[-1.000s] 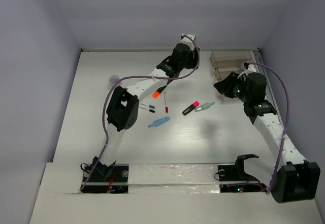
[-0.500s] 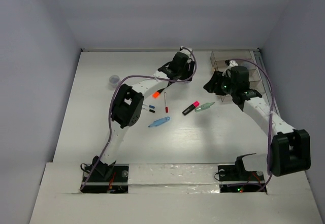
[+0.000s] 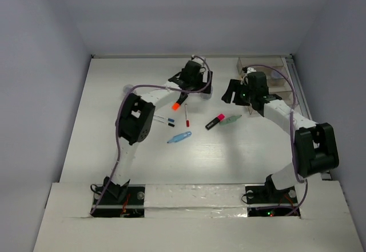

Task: Sort the stationery into containers
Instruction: Place the stationery at the center of the board, then pick up the stationery from the center of the board, then place the stationery in the storage box, then pick up the stationery from the center of the board.

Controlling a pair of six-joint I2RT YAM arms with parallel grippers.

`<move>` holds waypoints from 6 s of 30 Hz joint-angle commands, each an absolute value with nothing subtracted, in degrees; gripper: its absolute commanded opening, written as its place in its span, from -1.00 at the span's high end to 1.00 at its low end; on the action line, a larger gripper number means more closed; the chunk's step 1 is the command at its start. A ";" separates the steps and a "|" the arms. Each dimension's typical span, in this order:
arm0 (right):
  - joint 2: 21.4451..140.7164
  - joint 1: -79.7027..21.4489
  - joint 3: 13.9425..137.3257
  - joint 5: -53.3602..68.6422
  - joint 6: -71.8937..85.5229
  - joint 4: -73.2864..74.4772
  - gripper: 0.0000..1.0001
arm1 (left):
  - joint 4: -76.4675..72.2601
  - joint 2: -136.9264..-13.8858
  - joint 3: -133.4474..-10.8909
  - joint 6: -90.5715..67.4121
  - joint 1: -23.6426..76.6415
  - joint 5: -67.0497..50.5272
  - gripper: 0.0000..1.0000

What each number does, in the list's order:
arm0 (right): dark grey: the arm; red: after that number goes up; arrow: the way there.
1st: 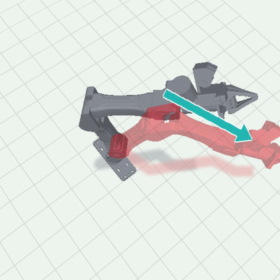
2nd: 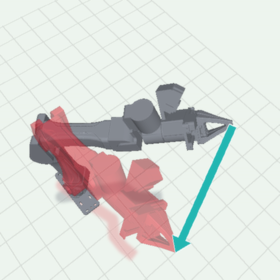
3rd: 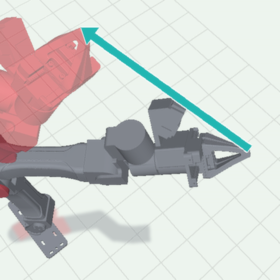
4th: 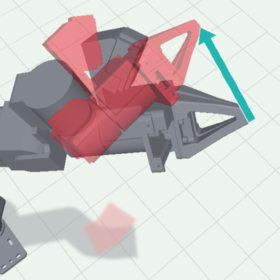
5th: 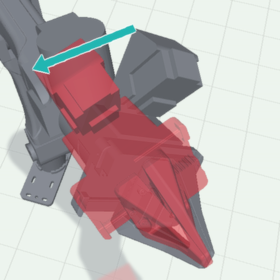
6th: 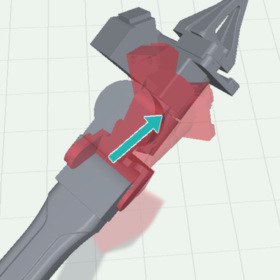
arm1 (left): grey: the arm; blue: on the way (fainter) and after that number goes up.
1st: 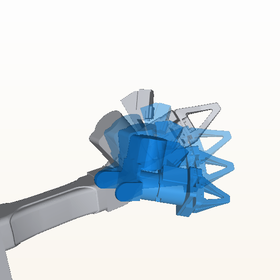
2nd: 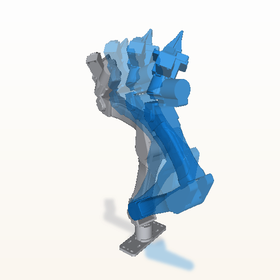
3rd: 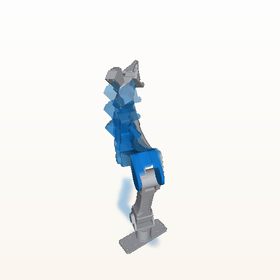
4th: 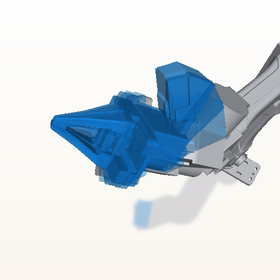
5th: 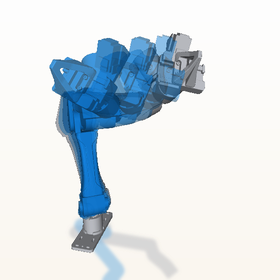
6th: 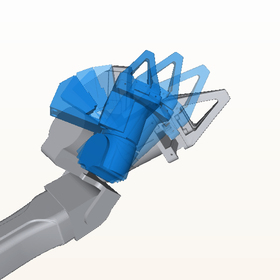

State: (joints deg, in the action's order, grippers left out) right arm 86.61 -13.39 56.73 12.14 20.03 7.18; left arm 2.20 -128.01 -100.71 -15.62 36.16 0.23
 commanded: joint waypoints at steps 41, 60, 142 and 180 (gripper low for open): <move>118.75 -24.26 102.48 -11.68 8.35 22.59 0.16 | 11.60 -106.96 -81.56 -14.24 2.29 10.64 -0.98; 107.65 6.23 95.62 -5.71 19.25 17.83 0.15 | 7.30 -109.34 -78.23 -15.82 1.76 6.94 -0.93; 76.73 2.29 58.72 7.38 24.70 2.72 -0.98 | 9.40 -106.78 -92.36 -18.89 25.91 7.56 0.65; 76.03 -2.37 48.07 43.33 21.63 -22.25 -1.00 | -4.05 -111.53 -103.10 -37.62 37.44 -32.42 0.62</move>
